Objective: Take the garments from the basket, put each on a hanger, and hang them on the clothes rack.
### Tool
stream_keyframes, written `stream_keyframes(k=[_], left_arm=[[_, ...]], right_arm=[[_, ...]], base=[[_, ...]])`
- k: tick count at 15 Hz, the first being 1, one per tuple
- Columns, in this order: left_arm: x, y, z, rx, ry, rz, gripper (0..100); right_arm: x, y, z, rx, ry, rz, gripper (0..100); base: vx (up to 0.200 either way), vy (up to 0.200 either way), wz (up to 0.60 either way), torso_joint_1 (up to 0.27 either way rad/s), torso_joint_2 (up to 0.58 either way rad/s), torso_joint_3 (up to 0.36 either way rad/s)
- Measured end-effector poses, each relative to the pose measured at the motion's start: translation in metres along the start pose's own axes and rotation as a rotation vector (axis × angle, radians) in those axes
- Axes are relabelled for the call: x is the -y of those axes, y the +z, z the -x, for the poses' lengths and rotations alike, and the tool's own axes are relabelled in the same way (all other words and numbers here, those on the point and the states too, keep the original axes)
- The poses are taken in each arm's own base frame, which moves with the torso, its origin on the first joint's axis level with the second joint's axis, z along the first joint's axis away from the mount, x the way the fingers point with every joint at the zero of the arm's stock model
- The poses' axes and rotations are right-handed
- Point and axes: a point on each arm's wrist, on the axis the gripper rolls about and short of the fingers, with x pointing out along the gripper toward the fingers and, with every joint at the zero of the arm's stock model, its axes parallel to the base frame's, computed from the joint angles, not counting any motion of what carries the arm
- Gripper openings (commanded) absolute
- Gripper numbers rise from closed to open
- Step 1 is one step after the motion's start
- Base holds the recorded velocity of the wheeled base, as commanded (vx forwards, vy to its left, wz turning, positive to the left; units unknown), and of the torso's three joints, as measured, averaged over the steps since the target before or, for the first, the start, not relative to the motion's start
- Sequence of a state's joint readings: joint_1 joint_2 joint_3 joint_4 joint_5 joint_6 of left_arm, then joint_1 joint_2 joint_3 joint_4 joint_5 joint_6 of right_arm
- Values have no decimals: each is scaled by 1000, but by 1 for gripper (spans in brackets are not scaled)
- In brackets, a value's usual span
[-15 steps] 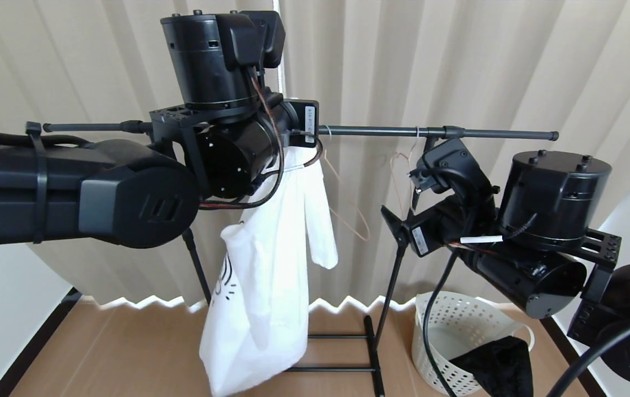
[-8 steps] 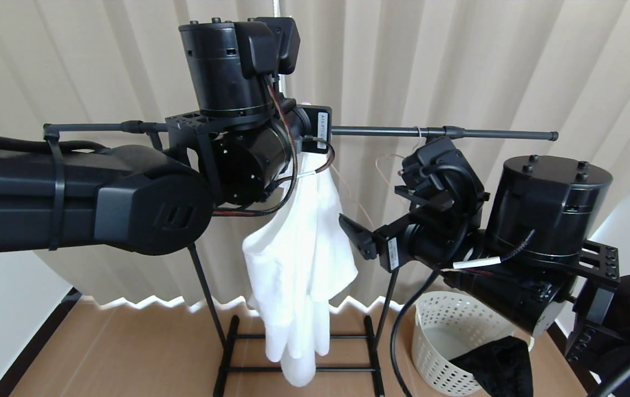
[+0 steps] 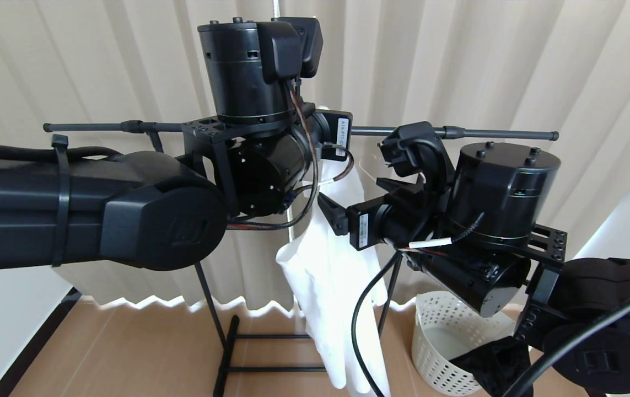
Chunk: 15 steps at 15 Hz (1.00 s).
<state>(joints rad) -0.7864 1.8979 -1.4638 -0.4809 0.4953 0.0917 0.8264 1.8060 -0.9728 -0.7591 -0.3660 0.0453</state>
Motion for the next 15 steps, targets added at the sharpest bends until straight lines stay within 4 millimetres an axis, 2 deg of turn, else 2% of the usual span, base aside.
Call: stream_keyframes(k=[9,13,15], left_arm=[[7,0,5,-7,34,-7,0],[7,2,7,-2,35,-4,0],[5,6,9,5,37,-3,0]], right_arm=[[-8,11,-11,72,-73,-94,100],[-9,5,-20,74,-112,-83,100],[-1,3,-23,64,-138,-44,100]], base=[[0,0,0,0,0,0],[0,0,0,0,0,0],[0,0,0,0,0,0]])
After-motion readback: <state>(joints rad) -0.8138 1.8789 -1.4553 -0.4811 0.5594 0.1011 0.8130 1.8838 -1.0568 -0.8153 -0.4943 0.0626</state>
